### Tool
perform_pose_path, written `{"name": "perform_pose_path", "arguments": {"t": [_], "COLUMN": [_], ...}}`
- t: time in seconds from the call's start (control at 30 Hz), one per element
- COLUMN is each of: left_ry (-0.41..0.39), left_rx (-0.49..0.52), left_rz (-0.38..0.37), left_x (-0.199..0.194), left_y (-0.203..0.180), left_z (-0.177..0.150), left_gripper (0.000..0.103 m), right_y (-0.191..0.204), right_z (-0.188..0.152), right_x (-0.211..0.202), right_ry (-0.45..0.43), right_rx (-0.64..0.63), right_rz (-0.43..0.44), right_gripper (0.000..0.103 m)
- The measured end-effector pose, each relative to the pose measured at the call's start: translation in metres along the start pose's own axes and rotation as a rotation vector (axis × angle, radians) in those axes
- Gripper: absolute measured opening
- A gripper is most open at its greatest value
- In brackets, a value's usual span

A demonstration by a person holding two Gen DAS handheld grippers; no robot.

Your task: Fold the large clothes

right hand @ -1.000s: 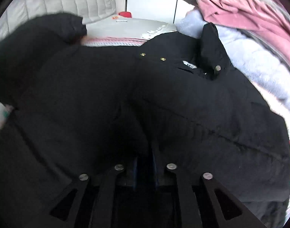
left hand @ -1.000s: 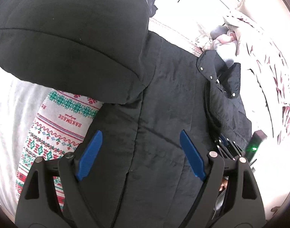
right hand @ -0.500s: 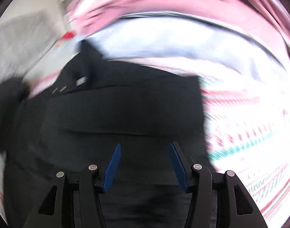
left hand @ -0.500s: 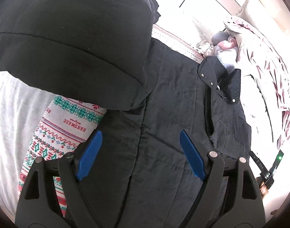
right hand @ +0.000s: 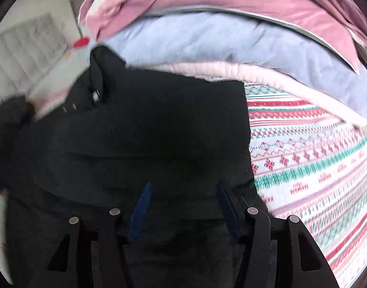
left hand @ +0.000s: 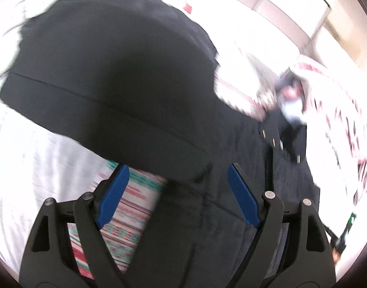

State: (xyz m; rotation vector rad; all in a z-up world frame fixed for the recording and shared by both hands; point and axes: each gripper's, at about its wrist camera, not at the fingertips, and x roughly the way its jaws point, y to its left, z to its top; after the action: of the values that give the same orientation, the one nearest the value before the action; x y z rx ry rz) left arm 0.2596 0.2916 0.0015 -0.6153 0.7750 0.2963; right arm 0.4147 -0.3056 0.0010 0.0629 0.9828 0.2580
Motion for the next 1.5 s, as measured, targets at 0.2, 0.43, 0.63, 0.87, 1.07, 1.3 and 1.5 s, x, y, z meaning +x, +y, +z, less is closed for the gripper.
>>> {"name": "perform_pose_path", "arguments": {"t": [0.2, 0.43, 0.63, 0.87, 1.07, 1.3, 1.5], "left_ry": [-0.148, -0.181, -0.158, -0.294, -0.418, -0.567, -0.643], "left_rx": [-0.306, -0.742, -0.989, -0.961, -0.851, -0.526, -0.241], "left_rz": [0.005, -0.063, -0.363, -0.464, -0.433, -0.293, -0.339], "left_x": [-0.036, -0.042, -0.001, 0.000, -0.043, -0.099, -0.132], "left_y": [0.094, 0.203, 0.231, 0.208, 0.188, 0.121, 0.043], "left_z": [0.036, 0.027, 0.011, 0.017, 0.026, 0.040, 0.020], "left_gripper": [0.084, 0.084, 0.084, 0.033, 0.011, 0.011, 0.011], "right_y": [-0.008, -0.006, -0.013, -0.017, -0.028, -0.034, -0.048], "right_z": [-0.007, -0.037, -0.048, -0.047, -0.045, -0.045, -0.043], "right_x": [-0.028, -0.040, -0.054, -0.057, -0.058, -0.059, -0.064], "right_ry": [-0.022, -0.013, -0.011, -0.014, -0.010, 0.000, -0.004], "right_rx": [0.027, 0.020, 0.017, 0.020, 0.047, 0.074, 0.127], "right_rz": [0.064, 0.081, 0.076, 0.067, 0.063, 0.096, 0.139], "right_gripper": [0.061, 0.063, 0.063, 0.063, 0.063, 0.063, 0.063]}}
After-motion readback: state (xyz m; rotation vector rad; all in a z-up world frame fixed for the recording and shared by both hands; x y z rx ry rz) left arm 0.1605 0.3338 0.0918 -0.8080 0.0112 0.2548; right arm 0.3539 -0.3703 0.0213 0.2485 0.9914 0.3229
